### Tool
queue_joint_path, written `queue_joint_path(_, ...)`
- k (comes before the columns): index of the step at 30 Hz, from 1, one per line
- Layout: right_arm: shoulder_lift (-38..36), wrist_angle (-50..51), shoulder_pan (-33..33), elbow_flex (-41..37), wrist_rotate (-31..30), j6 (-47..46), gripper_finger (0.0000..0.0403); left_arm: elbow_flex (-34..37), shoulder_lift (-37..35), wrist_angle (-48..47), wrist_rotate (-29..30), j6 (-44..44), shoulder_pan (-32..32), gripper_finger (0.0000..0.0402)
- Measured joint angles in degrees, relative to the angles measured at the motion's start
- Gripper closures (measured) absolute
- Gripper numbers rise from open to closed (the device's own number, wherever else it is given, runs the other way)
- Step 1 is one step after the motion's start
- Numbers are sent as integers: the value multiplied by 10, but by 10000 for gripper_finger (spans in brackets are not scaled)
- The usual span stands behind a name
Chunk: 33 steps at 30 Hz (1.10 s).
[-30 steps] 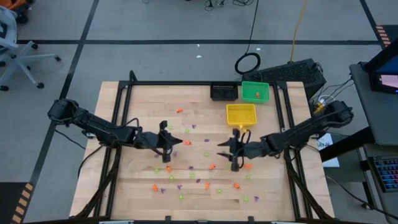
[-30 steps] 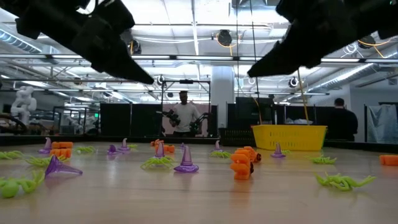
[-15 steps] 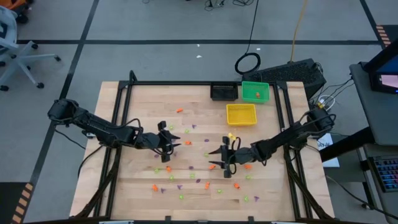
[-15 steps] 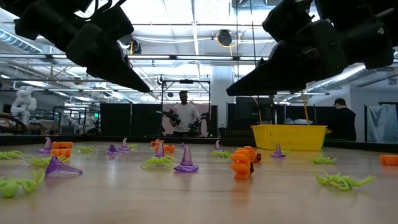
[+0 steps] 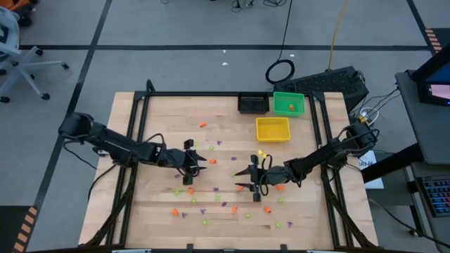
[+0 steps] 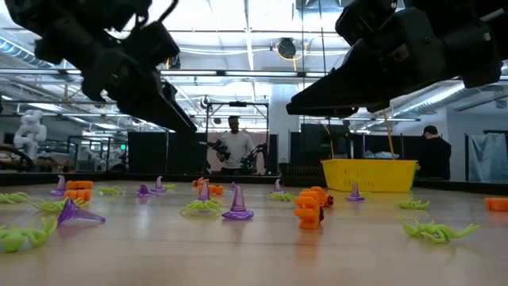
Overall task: Sort Halloween decoration
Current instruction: Put the orange skeleton toy into the green basket
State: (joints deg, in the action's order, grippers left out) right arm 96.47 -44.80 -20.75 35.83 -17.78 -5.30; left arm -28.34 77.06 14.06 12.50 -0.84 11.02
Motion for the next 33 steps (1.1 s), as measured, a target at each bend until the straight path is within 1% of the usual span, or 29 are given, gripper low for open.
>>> queue_joint_path(2, 0, 3, 0, 0, 0, 0, 248, 0, 23, 30, 0, 5, -9, 256)
queue_joint_path(6, 0, 6, 0, 0, 0, 2, 248, 0, 54, 55, 0, 27, -24, 256)
queue_joint_path(11, 0, 13, 0, 0, 0, 0, 248, 0, 89, 56, -2, 27, -38, 256)
queue_joint_path(15, 0, 13, 0, 0, -2, 0, 248, 0, 117, 56, -37, 27, -57, 256)
queue_joint_path(17, 0, 13, 0, 0, -4, 0, 248, 0, 134, 67, -46, 27, -66, 256)
queue_joint_path(21, 0, 2, 0, 0, -5, 0, 248, 0, 162, 99, -48, 27, -80, 256)
queue_joint_path(26, 0, -21, 0, 0, -6, 0, 248, 0, 173, 106, -54, 15, -93, 256)
queue_joint_path(30, 0, -24, 0, 0, -6, 0, 248, 0, 174, 105, -107, 11, -107, 256)
queue_joint_path(33, 0, -27, 0, 0, -23, 2, 248, 0, 174, 104, -154, 12, -117, 256)
